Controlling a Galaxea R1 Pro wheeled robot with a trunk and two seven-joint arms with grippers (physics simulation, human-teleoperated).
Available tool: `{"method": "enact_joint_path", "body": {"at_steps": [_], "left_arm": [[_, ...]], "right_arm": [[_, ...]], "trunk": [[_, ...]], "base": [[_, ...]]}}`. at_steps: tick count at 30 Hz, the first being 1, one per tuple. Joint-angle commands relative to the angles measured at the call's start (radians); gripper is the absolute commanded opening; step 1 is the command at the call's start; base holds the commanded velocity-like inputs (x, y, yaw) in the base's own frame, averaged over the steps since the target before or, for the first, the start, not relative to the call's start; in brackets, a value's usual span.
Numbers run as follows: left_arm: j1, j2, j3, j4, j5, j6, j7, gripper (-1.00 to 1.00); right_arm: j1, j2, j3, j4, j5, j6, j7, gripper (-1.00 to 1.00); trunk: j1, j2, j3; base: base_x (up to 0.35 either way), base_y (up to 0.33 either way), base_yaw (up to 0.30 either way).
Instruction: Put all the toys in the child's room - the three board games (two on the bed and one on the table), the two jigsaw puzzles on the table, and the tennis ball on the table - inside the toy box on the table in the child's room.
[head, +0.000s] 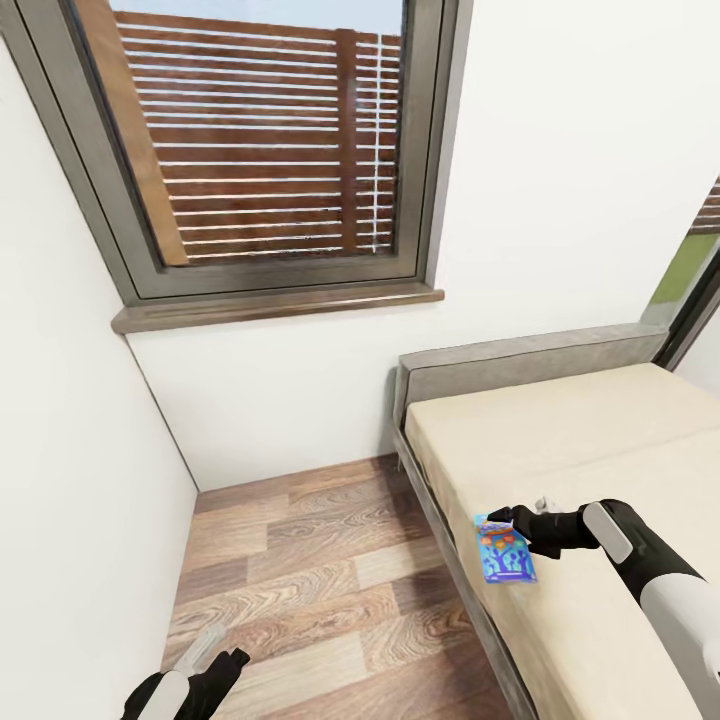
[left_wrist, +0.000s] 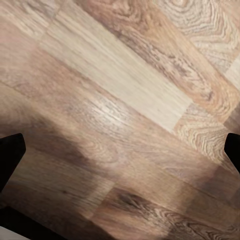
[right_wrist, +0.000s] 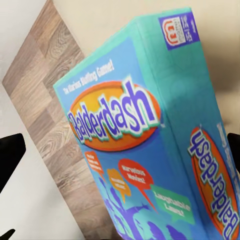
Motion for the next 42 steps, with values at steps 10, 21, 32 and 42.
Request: {"method": "enact_joint_path", "body": {"at_steps": [10, 21, 32, 42], "left_arm": [[0.0, 0.0, 0.001, -0.002, 0.01, 0.003, 0.008, 1.0], [0.0, 0.0, 0.001, -0.002, 0.01, 0.003, 0.008, 1.0], [0.0, 0.0, 0.001, -0.002, 0.01, 0.003, 0.008, 1.0], [0.0, 0.0, 0.001, -0.002, 0.01, 0.003, 0.008, 1.0]], "right_arm": [[-0.001, -0.001, 0.003, 0.0, 0.007, 0.001, 0.009, 1.0], [-0.001, -0.002, 0.003, 0.0, 0.007, 0.001, 0.009, 1.0], [-0.001, -0.004, 0.003, 0.001, 0.007, 0.0, 0.009, 1.0], [-0.001, -0.015, 0.0, 0.002, 0.007, -0.003, 0.007, 1.0]], "trunk": [[0.0, 0.0, -0.001], [0.0, 0.0, -0.001], [0.0, 0.0, -0.001], [0.0, 0.0, -0.001]], "base": [[0.0, 0.0, 0.011], [0.0, 0.0, 0.002], [0.0, 0.0, 0.0], [0.0, 0.0, 0.0]]}}
